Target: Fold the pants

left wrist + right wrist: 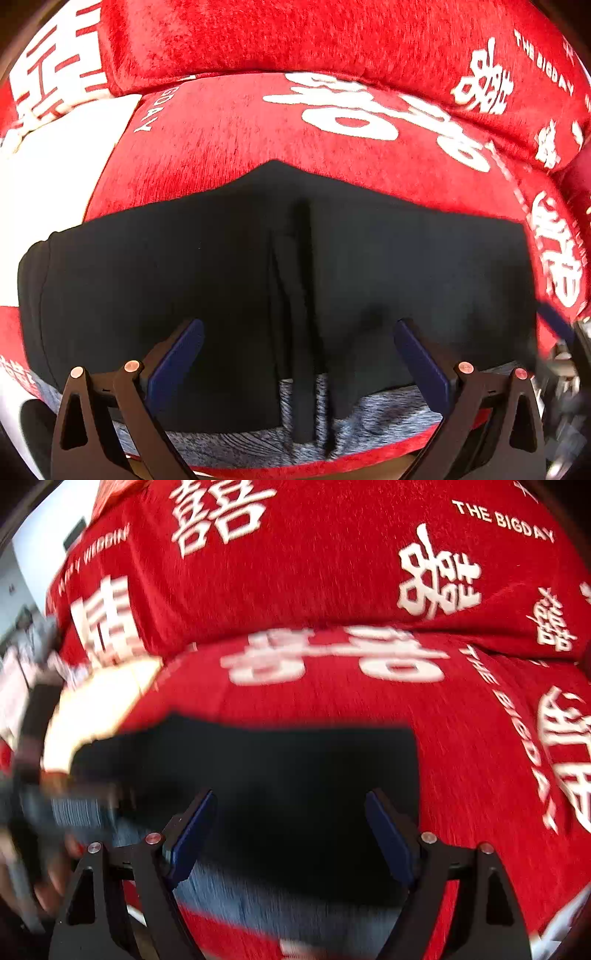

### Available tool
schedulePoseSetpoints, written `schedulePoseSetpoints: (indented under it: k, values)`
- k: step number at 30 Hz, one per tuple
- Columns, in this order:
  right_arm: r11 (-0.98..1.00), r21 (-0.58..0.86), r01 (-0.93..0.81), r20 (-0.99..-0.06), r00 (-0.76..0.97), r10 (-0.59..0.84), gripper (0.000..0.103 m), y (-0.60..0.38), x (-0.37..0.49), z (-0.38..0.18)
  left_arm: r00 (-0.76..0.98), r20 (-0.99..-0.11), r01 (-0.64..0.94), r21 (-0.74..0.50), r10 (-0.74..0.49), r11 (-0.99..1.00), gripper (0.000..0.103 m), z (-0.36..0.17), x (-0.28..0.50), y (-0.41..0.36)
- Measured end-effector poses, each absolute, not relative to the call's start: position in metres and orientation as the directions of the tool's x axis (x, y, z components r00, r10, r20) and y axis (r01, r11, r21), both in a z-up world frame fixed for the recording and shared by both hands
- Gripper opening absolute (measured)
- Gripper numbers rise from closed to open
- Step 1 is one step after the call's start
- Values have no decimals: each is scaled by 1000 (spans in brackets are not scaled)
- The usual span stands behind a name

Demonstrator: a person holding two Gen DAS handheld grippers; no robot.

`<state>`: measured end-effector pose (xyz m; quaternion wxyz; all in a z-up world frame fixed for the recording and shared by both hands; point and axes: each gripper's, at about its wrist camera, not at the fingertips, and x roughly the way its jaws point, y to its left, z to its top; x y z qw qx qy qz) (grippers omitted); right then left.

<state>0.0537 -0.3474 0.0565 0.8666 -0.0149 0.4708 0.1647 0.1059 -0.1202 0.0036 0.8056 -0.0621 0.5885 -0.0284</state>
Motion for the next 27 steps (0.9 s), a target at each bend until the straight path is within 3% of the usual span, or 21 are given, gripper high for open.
schedulePoseSetpoints:
  k: [2, 7, 10, 14, 19, 23, 25, 27]
  values:
    - [944, 115, -310, -829, 494, 263, 85, -345, 35, 46, 257, -963, -12, -87, -81, 996, 103, -16, 106, -125]
    - [947, 2, -321, -851, 497, 170, 85, -332, 13, 34, 297, -949, -22, -115, -104, 993, 103, -2, 91, -121]
    - [943, 63, -327, -821, 520, 235, 85, -331, 6, 48, 342, -931, -10, -138, -126, 990, 103, 10, 68, -109]
    - [951, -5, -310, -875, 461, 146, 86, -321, 14, 25, 312, -944, 24, -104, -106, 994, 103, -11, 58, -108]
    - [947, 30, -320, -816, 539, 208, 86, -307, 6, 62, 365, -924, -3, -124, -114, 992, 103, 10, 42, -93]
    - [968, -15, -249, -813, 567, 133, 100, -296, 18, 47, 325, -945, -41, -59, -43, 997, 103, -9, 42, -71]
    - [965, -67, -253, -869, 490, 68, 101, -282, 29, 16, 332, -942, -38, -75, -59, 996, 103, -15, 39, -58]
    - [948, -166, -272, -838, 545, 10, 103, -266, 22, 19, 363, -930, -60, -88, -61, 994, 103, -3, 28, -47]
